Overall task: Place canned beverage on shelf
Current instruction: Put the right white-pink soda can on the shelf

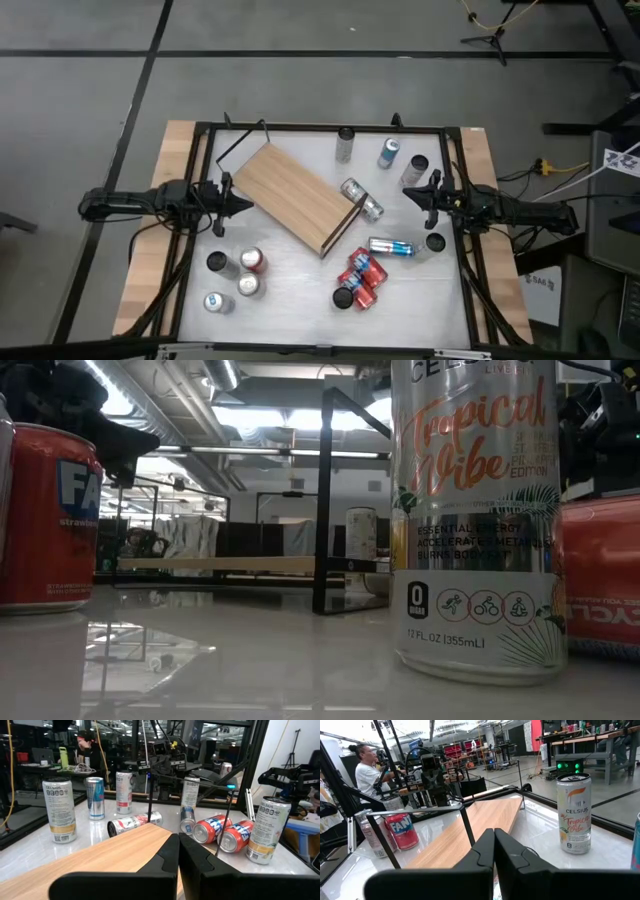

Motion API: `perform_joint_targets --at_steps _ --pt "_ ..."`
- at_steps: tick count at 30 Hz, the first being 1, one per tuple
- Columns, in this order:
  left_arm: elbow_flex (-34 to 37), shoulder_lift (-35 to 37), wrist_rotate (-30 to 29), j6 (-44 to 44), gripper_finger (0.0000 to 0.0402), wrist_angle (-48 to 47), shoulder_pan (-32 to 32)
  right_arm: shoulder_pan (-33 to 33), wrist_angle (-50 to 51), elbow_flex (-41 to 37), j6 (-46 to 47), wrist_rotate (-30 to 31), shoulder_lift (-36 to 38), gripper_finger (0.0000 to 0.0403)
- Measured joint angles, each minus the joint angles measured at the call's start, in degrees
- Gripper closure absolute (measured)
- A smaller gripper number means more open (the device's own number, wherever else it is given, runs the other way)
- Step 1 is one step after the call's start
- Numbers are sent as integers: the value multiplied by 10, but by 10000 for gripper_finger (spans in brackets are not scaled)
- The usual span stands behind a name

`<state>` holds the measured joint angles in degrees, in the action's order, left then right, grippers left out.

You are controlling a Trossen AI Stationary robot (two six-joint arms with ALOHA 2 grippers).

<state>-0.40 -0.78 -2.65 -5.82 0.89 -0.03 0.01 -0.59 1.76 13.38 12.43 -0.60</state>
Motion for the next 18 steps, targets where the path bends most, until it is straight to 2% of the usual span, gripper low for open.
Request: perform_joint_targets --at_steps 3,6,13,18 --pt "0 0 -8 0 401 1 0 0 -20 0 21 0 0 389" --pt "0 0 -21 0 401 4 0 0 -44 0 50 0 0 359" --pt "0 0 -54 0 401 10 0 0 -58 0 121 0 0 236" --pt "0 0 -56 0 401 11 0 0 -58 0 157 0 0 147"
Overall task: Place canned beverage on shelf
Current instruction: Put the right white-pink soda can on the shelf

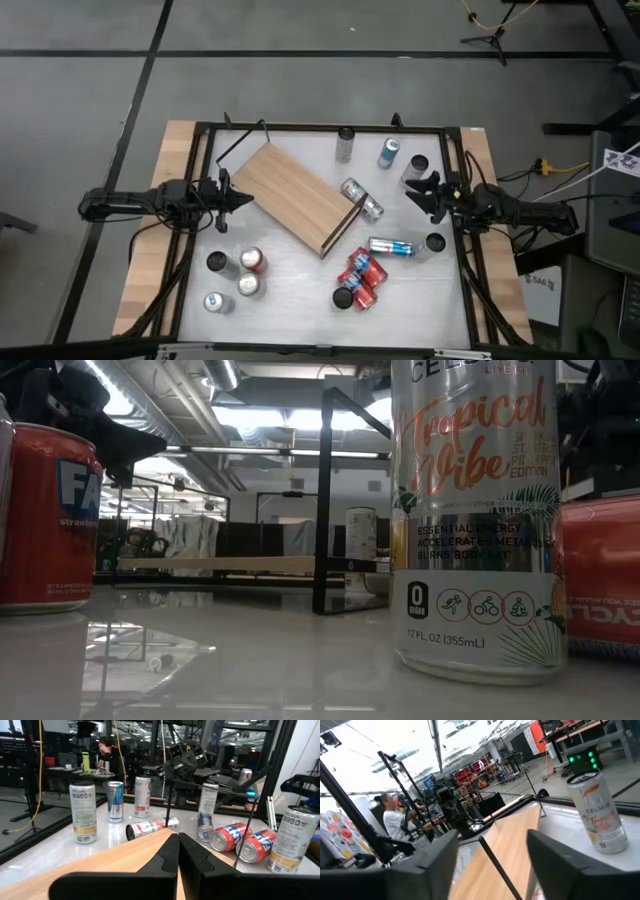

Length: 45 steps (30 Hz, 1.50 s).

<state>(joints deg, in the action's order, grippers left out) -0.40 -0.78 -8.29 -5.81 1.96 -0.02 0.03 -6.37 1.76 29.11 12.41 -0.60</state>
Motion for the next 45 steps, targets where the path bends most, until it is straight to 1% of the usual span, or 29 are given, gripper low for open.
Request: perform_joint_targets --at_steps 4,7,11,15,18,24,28,30,34,37,45 --pt "0 0 0 0 401 0 0 0 -1 0 25 0 0 97" --pt "0 0 0 0 401 0 0 0 -14 0 38 -1 0 76" --pt "0 0 0 0 401 0 0 0 -65 0 38 -6 0 71" --pt "0 0 0 0 401 0 0 0 -127 1 34 -17 0 80" --pt "0 0 0 0 401 0 0 0 -138 5 17 -19 0 86" --pt "0 0 0 0 401 0 0 0 -73 65 -13 -3 -19 88" --pt "0 0 0 0 401 0 0 0 -12 134 -42 2 -53 88" --pt "0 0 0 0 401 0 0 0 39 173 -56 21 -77 88" --pt "0 0 0 0 401 0 0 0 151 256 -69 82 -133 88" --pt "0 0 0 0 401 0 0 0 215 310 -70 118 -181 88" --pt "0 0 0 0 401 0 0 0 321 422 -70 185 -296 88"
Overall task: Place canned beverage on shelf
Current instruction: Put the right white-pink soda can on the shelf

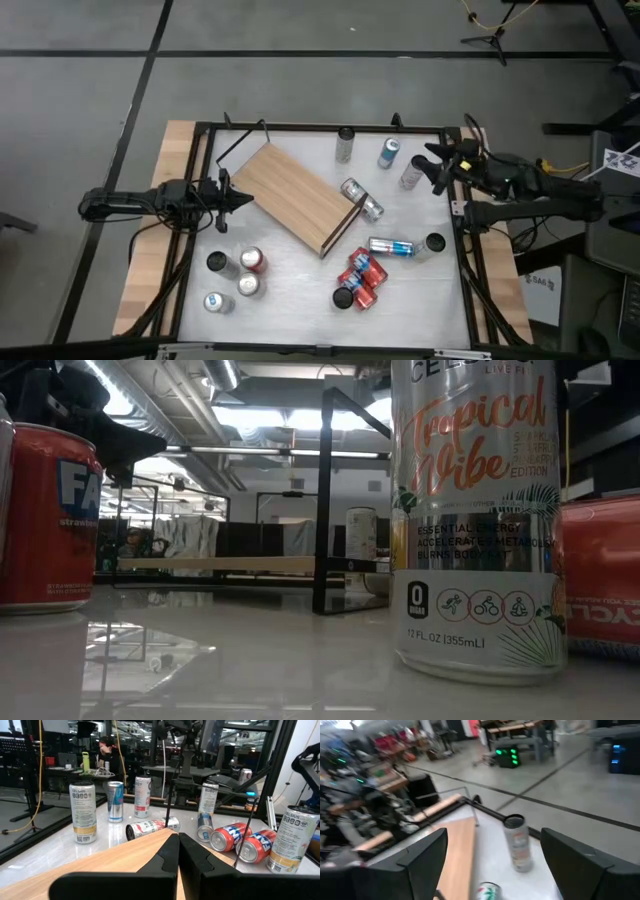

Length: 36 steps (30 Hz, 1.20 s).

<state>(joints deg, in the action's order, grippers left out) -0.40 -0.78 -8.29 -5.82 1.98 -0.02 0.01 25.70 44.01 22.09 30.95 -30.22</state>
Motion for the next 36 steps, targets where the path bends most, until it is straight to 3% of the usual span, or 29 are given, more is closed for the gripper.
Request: perform_joint_targets --at_steps 13,21,27,36 --pt "0 0 0 0 401 0 0 1 123 112 7 107 -105 88" --pt "0 0 0 0 401 0 0 77 120 117 12 89 -124 88" --pt "0 0 0 0 401 0 0 150 124 117 19 13 -132 88" --pt "0 0 0 0 401 0 0 224 201 117 21 -21 -147 88"
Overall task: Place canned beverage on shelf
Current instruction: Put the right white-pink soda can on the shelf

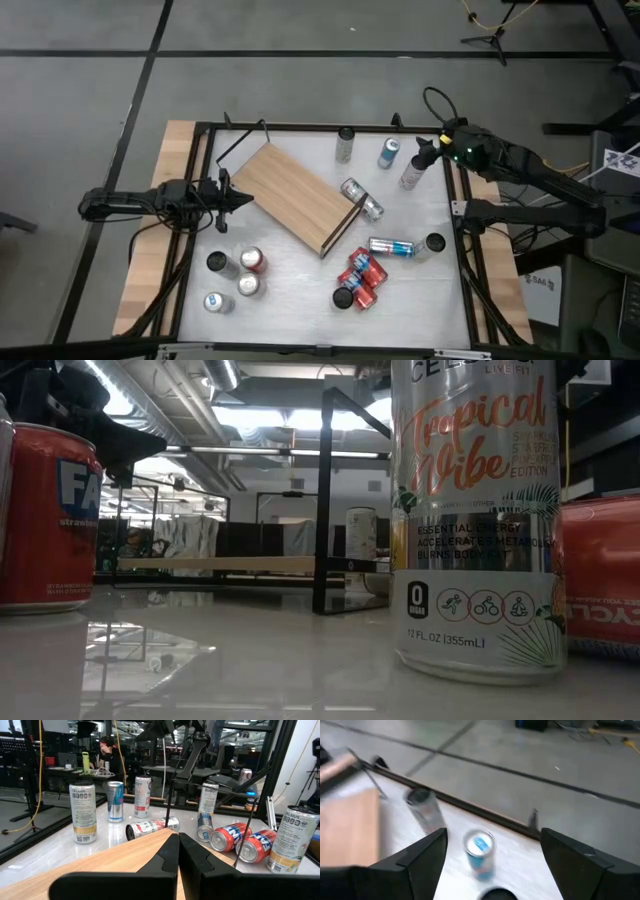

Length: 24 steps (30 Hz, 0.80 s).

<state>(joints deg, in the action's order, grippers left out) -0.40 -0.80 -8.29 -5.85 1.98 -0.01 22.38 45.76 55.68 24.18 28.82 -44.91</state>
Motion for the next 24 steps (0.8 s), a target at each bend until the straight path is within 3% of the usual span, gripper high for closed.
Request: perform_joint_targets --at_steps 13,24 --pt "0 0 0 0 401 0 0 74 100 0 0 -102 -51 88" --pt "0 0 0 0 401 0 0 77 116 0 -1 -160 -126 88"
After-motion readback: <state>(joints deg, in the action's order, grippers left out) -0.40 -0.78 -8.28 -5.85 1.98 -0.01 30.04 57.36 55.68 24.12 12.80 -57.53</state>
